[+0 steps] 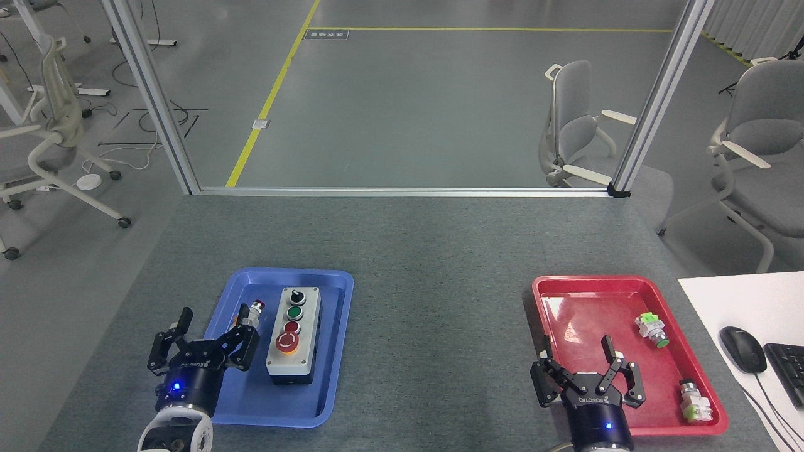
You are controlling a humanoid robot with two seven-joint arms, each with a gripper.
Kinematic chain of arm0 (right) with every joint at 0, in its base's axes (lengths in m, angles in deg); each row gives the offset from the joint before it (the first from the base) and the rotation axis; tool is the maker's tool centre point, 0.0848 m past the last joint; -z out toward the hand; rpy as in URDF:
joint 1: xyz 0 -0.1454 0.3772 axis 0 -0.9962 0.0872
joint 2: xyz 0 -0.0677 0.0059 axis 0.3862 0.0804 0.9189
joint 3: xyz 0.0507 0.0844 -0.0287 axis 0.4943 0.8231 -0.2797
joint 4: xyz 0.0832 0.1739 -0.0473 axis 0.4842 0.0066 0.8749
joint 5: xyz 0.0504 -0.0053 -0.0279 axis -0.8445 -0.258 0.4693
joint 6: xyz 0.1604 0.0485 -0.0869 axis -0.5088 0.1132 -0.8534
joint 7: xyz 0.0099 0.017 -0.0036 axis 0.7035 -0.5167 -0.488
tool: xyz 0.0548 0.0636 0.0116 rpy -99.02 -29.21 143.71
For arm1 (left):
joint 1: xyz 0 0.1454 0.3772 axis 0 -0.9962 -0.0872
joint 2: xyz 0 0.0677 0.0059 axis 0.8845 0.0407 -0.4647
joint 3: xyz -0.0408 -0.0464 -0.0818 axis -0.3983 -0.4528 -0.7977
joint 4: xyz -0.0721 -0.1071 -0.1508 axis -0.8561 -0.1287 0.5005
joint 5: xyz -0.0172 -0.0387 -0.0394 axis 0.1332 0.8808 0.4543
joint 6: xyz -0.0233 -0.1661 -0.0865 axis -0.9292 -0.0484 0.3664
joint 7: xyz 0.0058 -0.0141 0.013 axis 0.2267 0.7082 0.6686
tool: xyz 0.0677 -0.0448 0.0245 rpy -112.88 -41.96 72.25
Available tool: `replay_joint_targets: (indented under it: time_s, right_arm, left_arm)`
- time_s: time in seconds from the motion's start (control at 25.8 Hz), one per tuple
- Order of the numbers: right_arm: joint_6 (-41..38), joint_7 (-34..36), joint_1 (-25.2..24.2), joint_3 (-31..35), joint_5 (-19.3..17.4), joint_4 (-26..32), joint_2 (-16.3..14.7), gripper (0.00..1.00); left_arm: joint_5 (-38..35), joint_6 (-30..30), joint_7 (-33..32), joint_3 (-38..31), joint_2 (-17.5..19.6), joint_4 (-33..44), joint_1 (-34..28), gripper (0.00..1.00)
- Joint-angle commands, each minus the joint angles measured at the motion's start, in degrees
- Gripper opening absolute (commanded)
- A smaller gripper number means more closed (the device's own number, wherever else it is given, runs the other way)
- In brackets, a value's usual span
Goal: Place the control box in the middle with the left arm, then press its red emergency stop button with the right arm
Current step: 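Lower the left gripper toward the grey control box in the blue tray, then grasp the near end of the grey control box with the left gripper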
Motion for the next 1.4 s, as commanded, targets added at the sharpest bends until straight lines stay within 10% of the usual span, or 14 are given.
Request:
replay_joint_targets:
  time_s: [0.0,0.62,1.36]
  right_arm:
    - [0.8,-0.4,-0.2,-0.1,1.9,0.3,0.6,0.98]
    - [0.5,-0.4,-0.3,-0.9,2.2,1.4,1.7,0.98]
    - [-0.1,-0.4,-0.7,-0.9,1.7,1.3,1.5,0.98]
  left_arm:
    - [0.8,0.6,0.2,-1.5,0.0,0.6,-0.8,0.99]
    - [-3.5,2.7,3.3,0.3,-0.6,12.2,-17.1,0.99]
    - [-13.5,-14.5,-2.6,13.1,-8.6,-6.3,-5.9,0.99]
